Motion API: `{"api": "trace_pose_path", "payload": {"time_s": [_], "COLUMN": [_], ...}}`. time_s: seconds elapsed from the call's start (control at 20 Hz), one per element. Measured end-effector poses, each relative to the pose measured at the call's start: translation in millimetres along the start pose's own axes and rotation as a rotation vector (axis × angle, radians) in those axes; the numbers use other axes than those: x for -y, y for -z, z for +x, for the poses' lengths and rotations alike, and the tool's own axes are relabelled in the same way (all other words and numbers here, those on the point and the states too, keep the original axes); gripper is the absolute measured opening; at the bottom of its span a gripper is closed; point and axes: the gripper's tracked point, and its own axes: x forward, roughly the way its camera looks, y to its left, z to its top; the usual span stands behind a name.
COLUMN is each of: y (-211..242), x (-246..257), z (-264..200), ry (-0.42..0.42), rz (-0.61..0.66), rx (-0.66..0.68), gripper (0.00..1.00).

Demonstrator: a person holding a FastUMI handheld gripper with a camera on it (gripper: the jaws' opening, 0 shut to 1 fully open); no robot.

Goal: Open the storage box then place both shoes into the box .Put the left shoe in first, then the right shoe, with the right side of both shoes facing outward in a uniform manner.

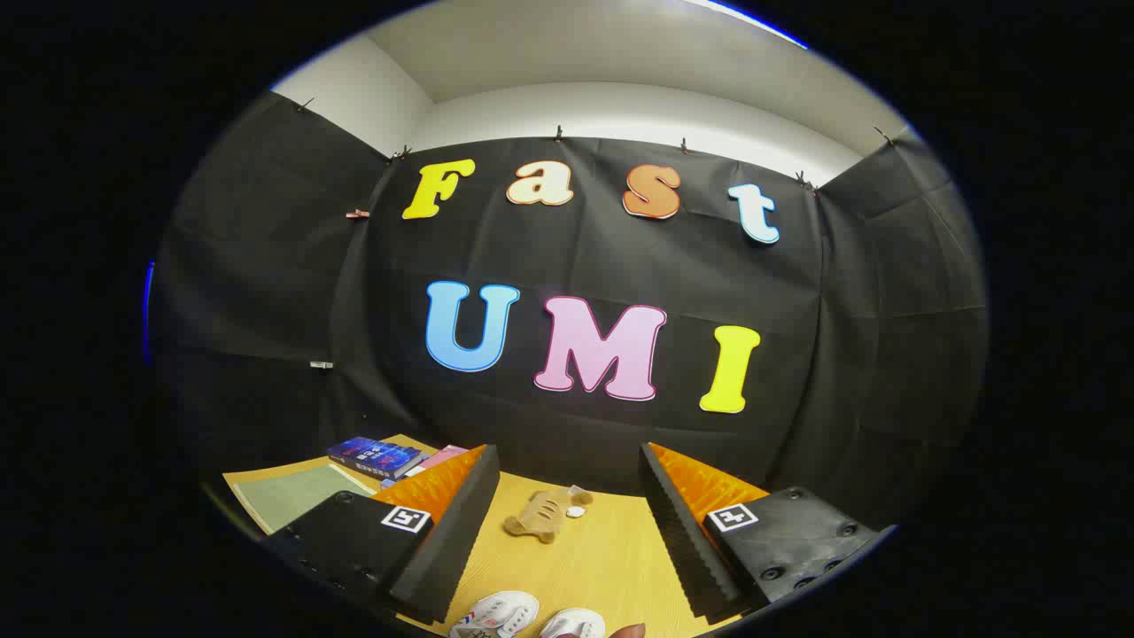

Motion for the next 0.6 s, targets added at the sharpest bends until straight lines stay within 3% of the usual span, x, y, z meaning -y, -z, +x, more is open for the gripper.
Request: {"api": "trace_pose_path", "payload": {"time_s": [0.6], "y": [5.4], "x": [2.1], "z": [-1.1], "ry": [0.015], "rz": [-0.016], "rx": [-0.014], "gripper": [0.97]}}
